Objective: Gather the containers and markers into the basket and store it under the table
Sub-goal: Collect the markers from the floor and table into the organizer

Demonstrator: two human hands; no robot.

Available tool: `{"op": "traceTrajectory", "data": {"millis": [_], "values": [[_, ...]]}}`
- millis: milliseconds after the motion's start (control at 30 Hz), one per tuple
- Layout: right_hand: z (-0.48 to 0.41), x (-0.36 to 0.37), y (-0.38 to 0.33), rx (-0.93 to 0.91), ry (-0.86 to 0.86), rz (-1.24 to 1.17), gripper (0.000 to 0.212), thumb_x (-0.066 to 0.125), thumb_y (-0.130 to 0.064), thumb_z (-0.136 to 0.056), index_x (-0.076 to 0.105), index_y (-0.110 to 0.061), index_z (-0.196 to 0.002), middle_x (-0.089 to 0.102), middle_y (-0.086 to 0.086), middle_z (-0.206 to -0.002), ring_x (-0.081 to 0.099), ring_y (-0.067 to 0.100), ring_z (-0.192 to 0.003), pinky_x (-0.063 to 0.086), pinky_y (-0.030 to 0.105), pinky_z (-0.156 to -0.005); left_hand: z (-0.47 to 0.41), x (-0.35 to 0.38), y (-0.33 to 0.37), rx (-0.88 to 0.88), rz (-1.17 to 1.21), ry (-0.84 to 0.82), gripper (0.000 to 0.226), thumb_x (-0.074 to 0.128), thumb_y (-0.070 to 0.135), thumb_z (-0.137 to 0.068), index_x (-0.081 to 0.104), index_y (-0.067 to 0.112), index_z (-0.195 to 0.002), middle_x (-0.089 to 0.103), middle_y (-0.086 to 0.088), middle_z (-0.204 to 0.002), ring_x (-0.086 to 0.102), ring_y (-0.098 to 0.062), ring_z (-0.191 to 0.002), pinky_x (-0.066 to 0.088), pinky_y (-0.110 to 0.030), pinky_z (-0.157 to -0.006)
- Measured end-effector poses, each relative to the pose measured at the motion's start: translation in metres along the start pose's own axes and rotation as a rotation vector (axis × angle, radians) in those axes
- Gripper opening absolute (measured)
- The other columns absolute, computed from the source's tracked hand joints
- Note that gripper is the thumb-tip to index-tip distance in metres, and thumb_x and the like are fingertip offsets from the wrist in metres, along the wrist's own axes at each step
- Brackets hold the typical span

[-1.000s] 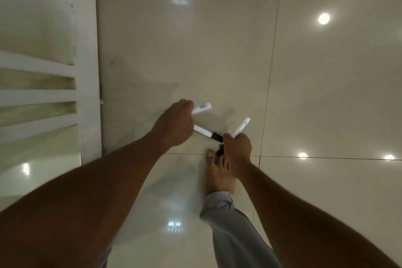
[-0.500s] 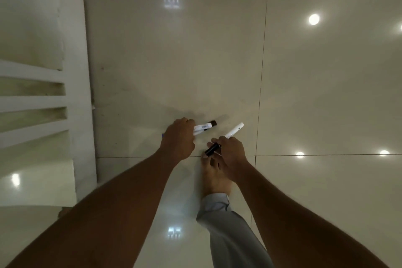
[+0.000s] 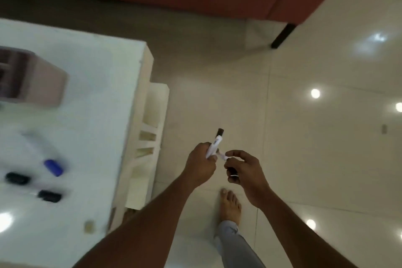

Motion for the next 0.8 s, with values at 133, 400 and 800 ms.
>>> {"op": "traceTrajectory", "data": {"millis": [133, 400, 800], "values": [[0.04, 0.046, -0.078, -0.136, -0.134, 0.13, 0.009, 0.066, -0.011, -0.079, 0.075, -0.01, -0.081, 0.057, 0.005, -0.06, 0.051, 0.017, -0.053, 0.047, 0.029, -0.055, 0.037, -0.068, 0.046, 0.168, 0.019, 0.019, 0.002, 0.056, 0.015, -0.092, 0.058, 0.014, -0.093, 0.056, 0.008, -0.077, 0.052, -0.009, -0.068, 0.038, -0.023, -0.06], [0.098, 0.196, -0.159, -0.513, -0.205, 0.382, 0.018, 0.062, -0.033, -0.093, 0.075, -0.022, -0.088, 0.07, 0.002, -0.073, 0.058, 0.007, -0.06, 0.049, 0.019, -0.056, 0.114, -0.227, 0.053, 0.208, 0.363, 0.11, 0.013, 0.06, 0.021, -0.092, 0.063, 0.016, -0.081, 0.068, -0.008, -0.074, 0.06, -0.013, -0.063, 0.05, -0.03, -0.067], [0.119, 0.382, -0.234, -0.89, -0.031, 0.402, 0.015, 0.069, -0.023, -0.089, 0.071, -0.019, -0.104, 0.073, -0.009, -0.094, 0.07, 0.009, -0.086, 0.058, 0.029, -0.078, 0.135, -0.423, -0.014, 0.199, 0.481, 0.508, 0.013, 0.079, 0.024, -0.076, 0.072, 0.014, -0.082, 0.071, -0.008, -0.075, 0.06, -0.018, -0.063, 0.051, -0.034, -0.06]]}}
Point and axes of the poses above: each hand's wrist, its own z-axis away from the middle knuckle, its own x-axis out of the palm, y = z × x, the point moved 4 cm from there along -z, towards the middle knuckle
